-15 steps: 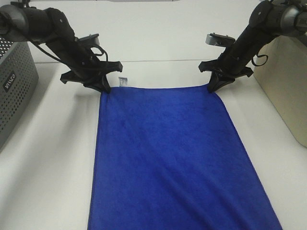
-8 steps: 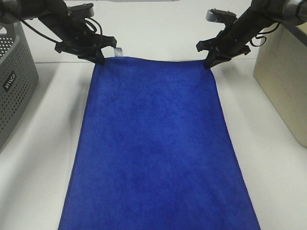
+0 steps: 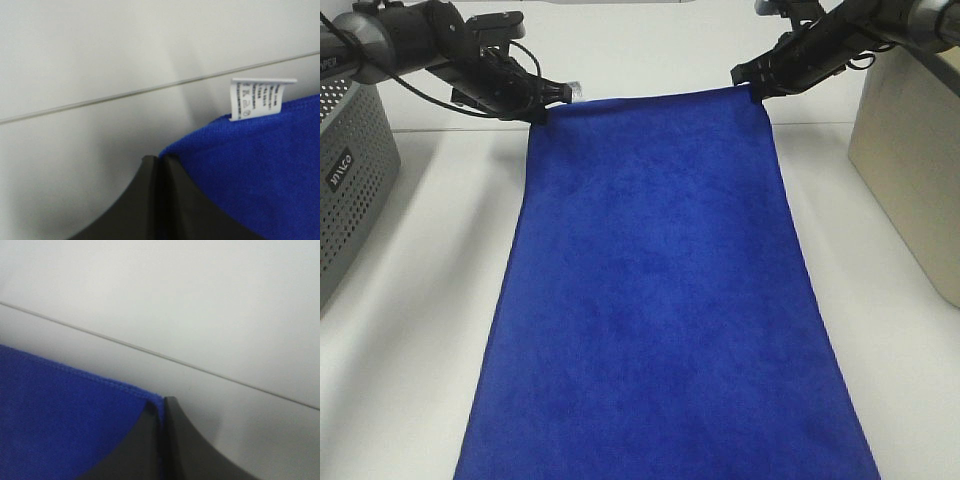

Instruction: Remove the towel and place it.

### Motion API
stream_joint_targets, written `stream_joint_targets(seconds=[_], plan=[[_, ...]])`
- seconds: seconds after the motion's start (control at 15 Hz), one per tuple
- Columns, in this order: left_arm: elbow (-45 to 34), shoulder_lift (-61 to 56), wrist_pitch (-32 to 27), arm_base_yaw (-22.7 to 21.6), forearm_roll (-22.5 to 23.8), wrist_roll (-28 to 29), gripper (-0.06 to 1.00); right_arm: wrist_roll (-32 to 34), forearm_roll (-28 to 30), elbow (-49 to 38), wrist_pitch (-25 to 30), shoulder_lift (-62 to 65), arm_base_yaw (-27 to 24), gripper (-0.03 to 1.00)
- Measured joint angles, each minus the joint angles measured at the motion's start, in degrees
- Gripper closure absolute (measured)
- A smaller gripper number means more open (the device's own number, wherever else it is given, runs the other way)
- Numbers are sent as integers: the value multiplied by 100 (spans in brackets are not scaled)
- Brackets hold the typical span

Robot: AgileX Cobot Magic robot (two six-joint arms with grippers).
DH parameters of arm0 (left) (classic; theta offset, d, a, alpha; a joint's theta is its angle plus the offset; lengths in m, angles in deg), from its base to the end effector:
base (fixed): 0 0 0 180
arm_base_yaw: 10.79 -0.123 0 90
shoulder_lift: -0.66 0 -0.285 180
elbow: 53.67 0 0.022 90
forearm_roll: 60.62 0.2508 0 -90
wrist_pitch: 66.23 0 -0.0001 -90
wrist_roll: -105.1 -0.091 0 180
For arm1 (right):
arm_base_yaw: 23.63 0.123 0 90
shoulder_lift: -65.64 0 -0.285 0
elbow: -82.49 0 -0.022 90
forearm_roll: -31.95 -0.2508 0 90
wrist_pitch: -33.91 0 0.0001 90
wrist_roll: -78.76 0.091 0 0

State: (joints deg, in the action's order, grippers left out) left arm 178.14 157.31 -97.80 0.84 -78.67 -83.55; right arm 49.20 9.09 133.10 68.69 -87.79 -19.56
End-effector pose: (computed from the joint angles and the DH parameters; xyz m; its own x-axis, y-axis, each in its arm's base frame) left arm 0.5583 -0.1300 0.1293 -0.7264 0.0290 -0.6866 0.2258 0.9537 -0.1985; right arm 0.5637 0.0604 0.1530 -0.6582 -0.2243 -0.7187 -0.3496 0.9365 0.0279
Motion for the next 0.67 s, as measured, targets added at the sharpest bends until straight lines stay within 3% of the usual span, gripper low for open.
stream_joint_targets(seconds=[0.4, 0.67], plan=[[0, 258, 905, 92, 17, -206, 94, -46, 0, 6, -413, -533, 0, 95], [0, 424, 1455, 195, 57, -435, 94, -109, 52, 6, -1008, -642, 0, 95]])
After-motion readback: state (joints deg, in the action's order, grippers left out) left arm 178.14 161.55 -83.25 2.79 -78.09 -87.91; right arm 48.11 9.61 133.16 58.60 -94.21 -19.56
